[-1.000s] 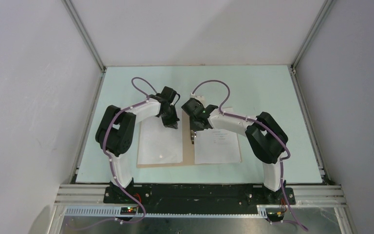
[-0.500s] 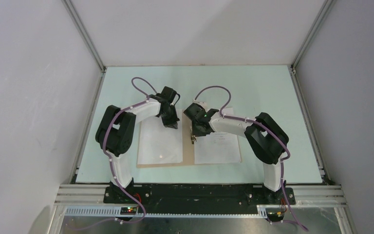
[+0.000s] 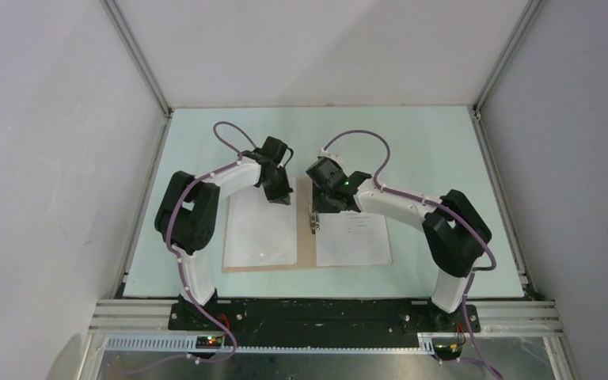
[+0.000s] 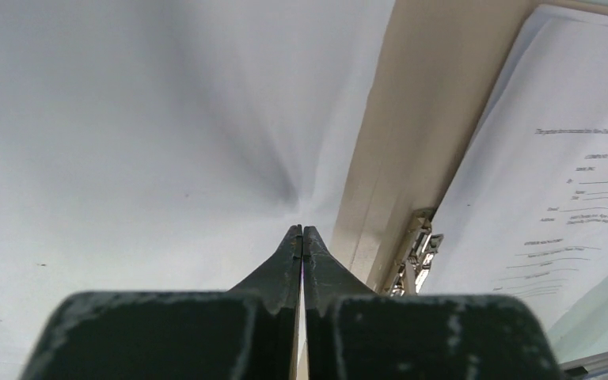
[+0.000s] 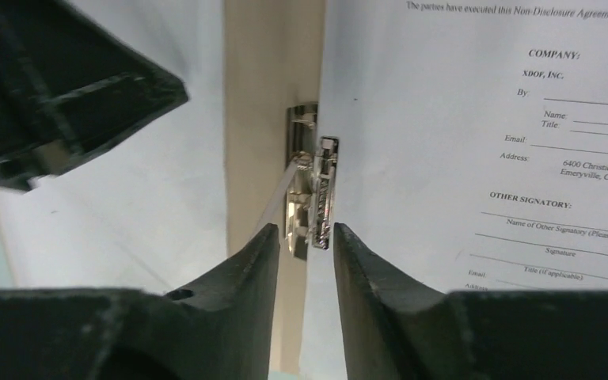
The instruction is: Put the files into the folder
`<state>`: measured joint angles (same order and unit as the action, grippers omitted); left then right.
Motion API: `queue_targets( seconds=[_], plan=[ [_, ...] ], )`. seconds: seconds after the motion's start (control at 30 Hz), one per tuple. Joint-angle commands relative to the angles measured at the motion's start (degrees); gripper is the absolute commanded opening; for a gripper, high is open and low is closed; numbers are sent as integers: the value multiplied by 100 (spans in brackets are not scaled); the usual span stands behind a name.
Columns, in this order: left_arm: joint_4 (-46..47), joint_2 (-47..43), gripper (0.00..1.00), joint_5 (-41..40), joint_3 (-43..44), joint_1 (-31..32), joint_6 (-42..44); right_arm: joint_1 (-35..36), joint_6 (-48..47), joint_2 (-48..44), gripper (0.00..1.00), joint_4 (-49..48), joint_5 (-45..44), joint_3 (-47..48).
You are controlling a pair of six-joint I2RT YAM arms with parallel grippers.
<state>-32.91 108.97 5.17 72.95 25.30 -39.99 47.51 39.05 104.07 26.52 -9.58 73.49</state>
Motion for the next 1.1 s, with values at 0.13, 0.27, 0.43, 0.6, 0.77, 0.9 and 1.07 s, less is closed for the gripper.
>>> queue_targets(
  seconds=[0.13, 0.27, 0.43, 0.6, 0.77, 0.9, 1.07],
  plan=[
    [-52, -587, 3, -21, 231, -33, 42, 445, -156, -178, 40, 381, -812, 638],
    [-75, -691, 3, -77, 199, -38, 51, 647, -264, 132, 39, 722, -1091, 1048],
    [-87, -733, 2, -93, 161, -55, 56, 735, -366, 483, 34, 1013, -1253, 1352],
    [-92, -756, 1, -119, 152, -81, 60, 766, -384, 604, 28, 1105, -1360, 1375],
    [-91, -713, 1, -114, 186, -85, 38, 796, -381, 667, 24, 1118, -1384, 1312],
    [-90, -685, 0, -71, 195, -82, -1, 808, -382, 641, 20, 1056, -1346, 1207],
    [-77, -641, 2, -73, 213, -20, -129, 813, -424, 483, 15, 855, -1209, 967]
  ],
)
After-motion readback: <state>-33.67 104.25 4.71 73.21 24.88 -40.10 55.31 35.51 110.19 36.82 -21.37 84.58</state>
